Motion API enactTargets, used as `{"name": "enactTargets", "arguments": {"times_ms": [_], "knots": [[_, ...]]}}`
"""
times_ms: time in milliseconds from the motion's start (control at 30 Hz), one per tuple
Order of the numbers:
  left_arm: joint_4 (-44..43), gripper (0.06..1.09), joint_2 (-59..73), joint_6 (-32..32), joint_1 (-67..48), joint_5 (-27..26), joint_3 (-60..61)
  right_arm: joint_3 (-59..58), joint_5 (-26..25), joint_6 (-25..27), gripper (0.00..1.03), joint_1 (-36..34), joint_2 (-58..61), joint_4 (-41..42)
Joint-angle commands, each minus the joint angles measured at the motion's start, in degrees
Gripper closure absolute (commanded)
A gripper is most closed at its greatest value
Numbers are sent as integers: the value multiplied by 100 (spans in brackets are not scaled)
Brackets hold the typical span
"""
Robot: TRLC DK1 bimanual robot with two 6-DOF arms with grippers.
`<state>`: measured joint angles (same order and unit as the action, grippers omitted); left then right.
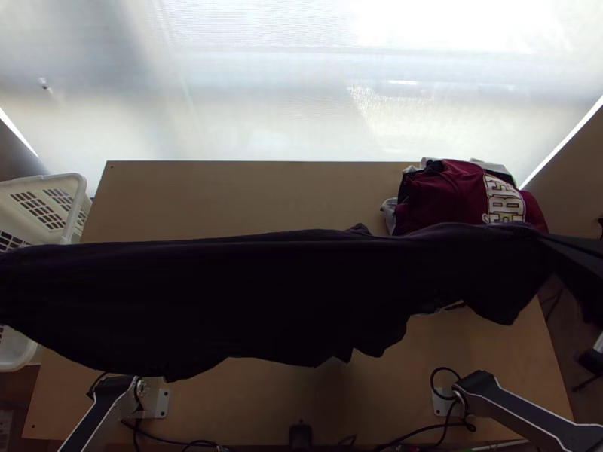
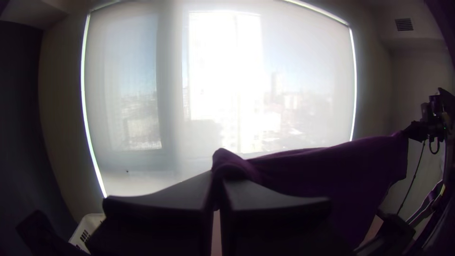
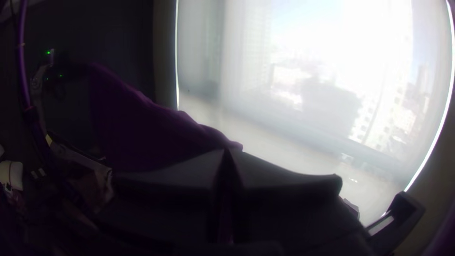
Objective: Fold the t-shirt
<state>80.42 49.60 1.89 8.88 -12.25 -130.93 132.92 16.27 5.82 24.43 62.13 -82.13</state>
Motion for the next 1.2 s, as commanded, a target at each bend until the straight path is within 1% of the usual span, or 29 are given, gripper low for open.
{"name": "enactTargets", "arguments": {"times_ms": [0, 67, 100, 200, 267, 333, 400, 467, 533, 600, 733, 800, 867, 933, 1033, 1067, 1167], "knots": [[-35, 105, -311, -66, 87, -14, -143, 41, 139, -82, 100, -342, -474, -5], [-35, 105, -425, -66, 78, -49, -29, -91, 227, -82, 100, -421, -605, 4], [-44, 105, -460, -66, 70, -120, 94, -241, 377, -82, 100, -526, -658, 4], [-115, 105, -531, -22, 70, -260, 754, -1322, 913, -117, 100, -887, -834, 223], [-325, 105, -469, 154, 52, -243, 1044, -1867, 974, -143, 100, -878, -772, 434], [-440, 105, -320, 391, -62, -225, 1290, -2007, 966, -152, 100, -852, -394, 584], [-563, 105, -214, 936, -115, -172, 1870, -1998, 957, -108, 100, -720, 212, 549], [-1046, 105, -197, 1287, -115, -181, 2678, -2016, 913, 85, 100, -597, 827, 557], [-1635, 105, -109, 1674, -106, -181, 3469, -2007, 834, 209, 100, -579, 1478, 733], [-2154, 105, 128, 1982, 34, -181, 4014, -1902, 816, 261, 100, -456, 2163, 988], [-3156, 105, 700, 2448, 324, -234, 5043, -1339, 711, 595, 100, -254, 3859, 1015], [-3753, 105, 1007, 2509, 324, -243, 5588, -952, 675, 797, 100, -166, 4738, 1015], [-4456, 105, 1385, 2641, 333, -225, 6132, -408, 649, 841, 100, -175, 5652, 1015], [-5124, 105, 1798, 2729, 404, -181, 6414, 102, 438, 920, 100, -201, 6391, 1085], [-5792, 105, 2466, 2439, 254, -49, 6484, 164, 385, 920, 100, -228, 6909, 1515], [-5942, 105, 2695, 2386, 157, 21, 6493, 164, 289, 920, 100, -210, 7015, 1524], [-6144, 105, 3231, 2333, -221, 91, 6466, -30, 262, 903, 100, -105, 7023, 1472]]}}
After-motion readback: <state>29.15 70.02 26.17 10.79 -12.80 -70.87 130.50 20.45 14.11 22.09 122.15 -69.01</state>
